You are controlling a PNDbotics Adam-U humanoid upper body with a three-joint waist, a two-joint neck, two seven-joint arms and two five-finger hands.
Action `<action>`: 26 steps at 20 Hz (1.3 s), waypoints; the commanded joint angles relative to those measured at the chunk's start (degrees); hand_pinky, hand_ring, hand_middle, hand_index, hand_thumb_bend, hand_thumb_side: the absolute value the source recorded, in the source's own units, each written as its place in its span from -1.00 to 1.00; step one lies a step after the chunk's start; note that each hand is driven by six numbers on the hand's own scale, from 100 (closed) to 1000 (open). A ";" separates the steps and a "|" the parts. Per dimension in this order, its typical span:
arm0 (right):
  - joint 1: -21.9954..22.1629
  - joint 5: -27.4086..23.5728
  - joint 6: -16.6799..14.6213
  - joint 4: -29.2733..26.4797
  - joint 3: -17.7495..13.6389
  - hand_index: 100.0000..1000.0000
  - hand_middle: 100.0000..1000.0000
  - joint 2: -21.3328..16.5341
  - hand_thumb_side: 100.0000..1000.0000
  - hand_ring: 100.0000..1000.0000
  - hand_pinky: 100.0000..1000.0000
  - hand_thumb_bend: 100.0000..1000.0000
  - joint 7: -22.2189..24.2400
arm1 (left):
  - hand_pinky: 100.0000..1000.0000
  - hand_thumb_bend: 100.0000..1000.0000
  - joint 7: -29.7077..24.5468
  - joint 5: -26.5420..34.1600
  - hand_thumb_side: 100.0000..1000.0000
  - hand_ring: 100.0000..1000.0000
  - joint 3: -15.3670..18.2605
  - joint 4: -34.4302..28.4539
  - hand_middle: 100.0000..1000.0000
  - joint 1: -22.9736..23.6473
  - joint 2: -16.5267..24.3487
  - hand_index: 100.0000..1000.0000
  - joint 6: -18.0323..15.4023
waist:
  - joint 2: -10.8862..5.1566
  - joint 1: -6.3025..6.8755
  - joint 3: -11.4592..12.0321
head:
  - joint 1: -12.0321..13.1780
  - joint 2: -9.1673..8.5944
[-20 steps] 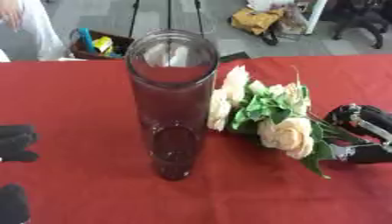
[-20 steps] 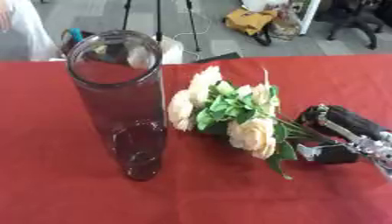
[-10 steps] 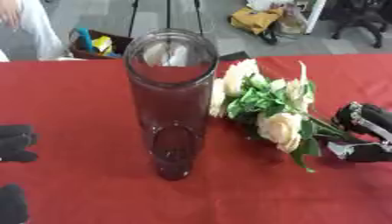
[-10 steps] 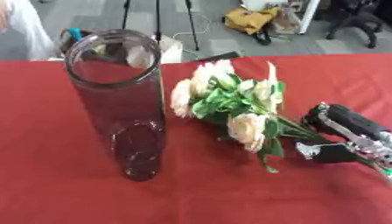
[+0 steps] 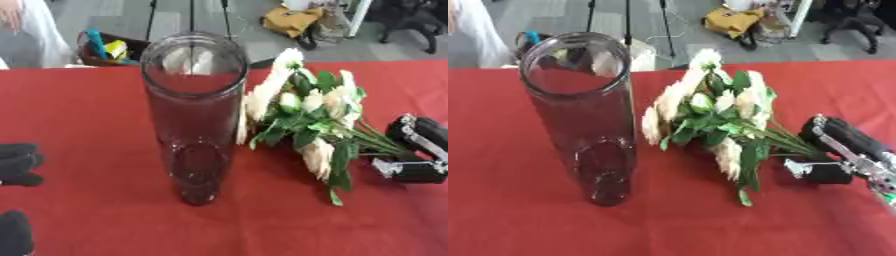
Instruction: Arrange flowers into the vase.
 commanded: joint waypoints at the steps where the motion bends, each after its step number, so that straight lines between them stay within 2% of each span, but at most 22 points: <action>1: -0.19 0.43 -0.21 -0.15 -0.54 -0.82 -1.00 -1.29 -0.12 -0.28 -0.63 -1.00 -0.85 | 0.08 -1.00 -0.38 -0.19 0.41 0.32 -0.55 -1.02 0.38 -0.36 -0.09 0.50 -0.01 | -1.17 -0.30 -0.14 | -0.05 -0.97; 3: -0.21 0.61 -0.32 0.05 -0.65 -0.85 -1.00 -1.19 -0.11 -0.34 -0.70 -0.93 -1.40 | 0.08 -1.00 -0.53 -0.25 0.41 0.32 -0.55 -1.02 0.38 -0.38 -0.08 0.50 -0.03 | -1.15 -0.30 -0.16 | -0.01 -0.98; 7: -0.37 0.10 -0.79 0.79 -0.89 -0.90 -1.00 -0.99 0.13 -0.43 -0.80 -0.54 -3.19 | 0.08 -1.00 -0.80 -0.35 0.40 0.32 -0.53 -1.02 0.38 -0.35 -0.08 0.50 -0.04 | -1.16 -0.26 -0.17 | -0.01 -0.95; 10: -0.34 -0.62 -1.54 1.30 -0.87 -0.91 -1.00 -1.00 0.15 -0.44 -0.82 -0.54 -4.93 | 0.08 -1.00 -0.86 -0.38 0.40 0.32 -0.51 -1.02 0.38 -0.35 -0.07 0.50 -0.06 | -1.17 -0.24 -0.17 | 0.00 -0.94; 11: -0.39 -0.94 -1.88 1.30 -0.95 -0.93 -1.00 -0.93 0.24 -0.45 -0.83 -0.52 -5.58 | 0.08 -1.00 -0.92 -0.41 0.40 0.31 -0.52 -1.02 0.37 -0.32 -0.06 0.50 -0.04 | -1.16 -0.24 -0.21 | 0.04 -0.89; 12: -0.35 -1.35 -2.28 1.27 -1.02 -0.93 -1.00 -0.87 0.24 -0.45 -0.83 -0.52 -6.41 | 0.08 -1.00 -1.01 -0.47 0.40 0.31 -0.53 -1.02 0.37 -0.30 -0.05 0.50 -0.02 | -1.15 -0.24 -0.26 | 0.07 -0.84; 13: -0.35 -1.92 -2.63 1.19 -1.16 -0.94 -1.00 -0.79 0.40 -0.46 -0.86 -0.57 -7.50 | 0.08 -1.00 -1.14 -0.56 0.39 0.31 -0.54 -1.02 0.37 -0.28 -0.02 0.50 -0.02 | -1.17 -0.26 -0.27 | 0.16 -0.79; 16: -0.15 -3.42 -2.90 1.18 -1.48 -0.96 -1.00 -0.79 0.56 -0.46 -0.88 -0.77 -11.18 | 0.08 -1.00 -1.42 -0.74 0.38 0.31 -0.53 -1.02 0.36 -0.30 0.05 0.49 -0.07 | -1.31 -0.34 -0.17 | 0.32 -0.59; 17: -0.09 -3.74 -2.75 1.21 -1.53 -1.00 -1.00 -0.81 0.61 -0.46 -0.89 -0.72 -12.50 | 0.08 -1.00 -1.49 -0.76 0.38 0.31 -0.52 -1.02 0.36 -0.28 0.06 0.48 -0.04 | -1.36 -0.36 -0.13 | 0.34 -0.55; 20: 0.07 -4.49 -1.43 1.26 -1.59 -1.00 -1.00 -0.88 0.59 -0.47 -0.91 -1.00 -16.83 | 0.08 -1.00 -1.64 -0.76 0.37 0.31 -0.53 -1.02 0.36 -0.33 0.12 0.49 0.00 | -1.55 -0.43 -0.06 | 0.36 -0.46; 26: 0.46 -5.55 0.72 0.91 -1.05 -1.00 -1.00 -1.01 0.65 -0.49 -0.93 -1.00 -21.11 | 0.08 -1.00 -1.94 -0.74 0.36 0.31 -0.53 -1.02 0.36 -0.37 0.21 0.49 0.09 | -1.85 -0.50 0.05 | 0.57 -0.32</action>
